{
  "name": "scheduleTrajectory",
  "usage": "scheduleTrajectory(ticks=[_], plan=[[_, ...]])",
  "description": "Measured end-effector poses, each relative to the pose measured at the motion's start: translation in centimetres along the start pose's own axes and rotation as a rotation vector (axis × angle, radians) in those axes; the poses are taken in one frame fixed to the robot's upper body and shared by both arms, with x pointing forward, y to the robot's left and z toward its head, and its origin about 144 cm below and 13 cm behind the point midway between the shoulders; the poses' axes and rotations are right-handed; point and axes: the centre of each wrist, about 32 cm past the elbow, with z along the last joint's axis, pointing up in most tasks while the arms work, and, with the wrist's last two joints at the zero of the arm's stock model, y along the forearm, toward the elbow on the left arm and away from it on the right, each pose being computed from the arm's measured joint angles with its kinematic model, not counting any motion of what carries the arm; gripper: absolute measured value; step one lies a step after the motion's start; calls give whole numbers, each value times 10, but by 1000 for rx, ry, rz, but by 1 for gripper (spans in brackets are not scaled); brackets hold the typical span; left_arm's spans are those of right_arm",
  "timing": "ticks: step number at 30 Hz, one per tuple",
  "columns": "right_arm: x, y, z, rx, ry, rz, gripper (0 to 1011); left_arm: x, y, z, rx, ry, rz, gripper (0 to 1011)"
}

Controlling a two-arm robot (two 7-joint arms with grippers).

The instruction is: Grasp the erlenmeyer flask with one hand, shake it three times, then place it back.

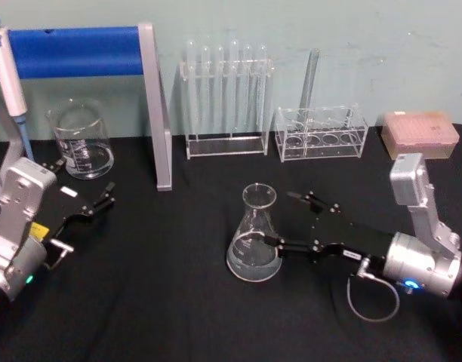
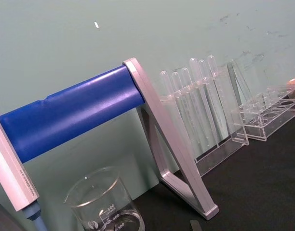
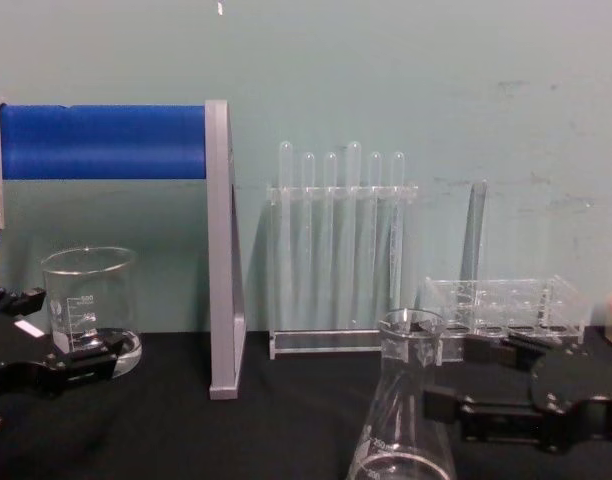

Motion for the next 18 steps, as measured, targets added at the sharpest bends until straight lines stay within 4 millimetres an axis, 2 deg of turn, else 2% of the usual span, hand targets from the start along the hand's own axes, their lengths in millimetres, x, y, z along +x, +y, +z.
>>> scheduleTrajectory(ticks=[11,18], plan=[[10,29,0,7,1,49,1000,0,0,0,0,0,0,1001],[12,37,1,9,0,58,1000,0,0,0,0,0,0,1001]])
